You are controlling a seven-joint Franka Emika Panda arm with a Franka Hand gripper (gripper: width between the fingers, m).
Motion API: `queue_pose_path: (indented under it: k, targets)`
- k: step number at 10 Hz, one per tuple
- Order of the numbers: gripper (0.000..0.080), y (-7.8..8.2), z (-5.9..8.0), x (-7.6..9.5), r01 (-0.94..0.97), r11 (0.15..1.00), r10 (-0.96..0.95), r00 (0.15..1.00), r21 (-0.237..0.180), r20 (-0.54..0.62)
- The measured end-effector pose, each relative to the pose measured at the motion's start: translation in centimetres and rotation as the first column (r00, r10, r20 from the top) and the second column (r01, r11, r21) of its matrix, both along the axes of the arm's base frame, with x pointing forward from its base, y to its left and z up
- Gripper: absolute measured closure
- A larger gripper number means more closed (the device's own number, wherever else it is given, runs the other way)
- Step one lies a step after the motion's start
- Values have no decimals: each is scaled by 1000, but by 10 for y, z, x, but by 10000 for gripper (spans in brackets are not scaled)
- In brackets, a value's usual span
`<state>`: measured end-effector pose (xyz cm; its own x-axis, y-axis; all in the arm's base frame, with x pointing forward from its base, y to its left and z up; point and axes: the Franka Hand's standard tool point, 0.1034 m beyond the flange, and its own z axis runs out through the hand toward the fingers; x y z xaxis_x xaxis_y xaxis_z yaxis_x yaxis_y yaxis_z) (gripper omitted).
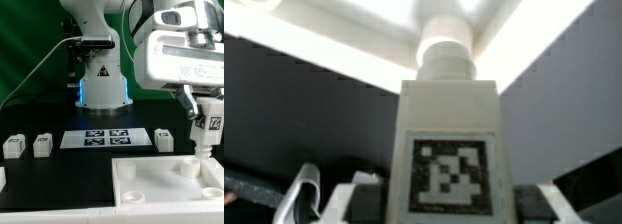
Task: Assemble one leg
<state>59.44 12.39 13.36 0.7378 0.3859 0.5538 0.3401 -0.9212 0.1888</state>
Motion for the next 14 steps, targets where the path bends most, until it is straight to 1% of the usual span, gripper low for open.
queue_pose_path:
  k: [2, 3, 4, 5, 6, 7, 8, 9, 10, 11, 12, 14]
  targets:
    - [504, -2, -3, -1, -2, 1000, 2, 1000, -5, -4]
    - [504, -19, -9, 10, -3, 999, 2, 1000, -32, -18]
    - [504, -28, -12, 26, 22, 1000, -23, 999, -22, -41]
    - [504, -28, -12, 37, 30, 1000, -31, 998, -8, -60]
    - [504, -30, -16, 43, 37, 999, -37, 997, 5, -71]
    - [504, -29, -23, 45, 41, 999, -39, 995, 14, -86]
    - [504, -18, -27, 47, 39, 999, -37, 995, 25, -88]
    - [504, -6, -33, 45, 34, 999, -31, 995, 30, -93]
    - [504, 3, -40, 41, 25, 999, -22, 994, 30, -103]
    - [504, 16, -42, 38, 12, 999, -8, 994, 33, -106]
    - [504, 19, -44, 34, 3, 999, 0, 995, 33, -104]
    - [504, 18, -44, 30, -3, 999, 6, 997, 35, -78]
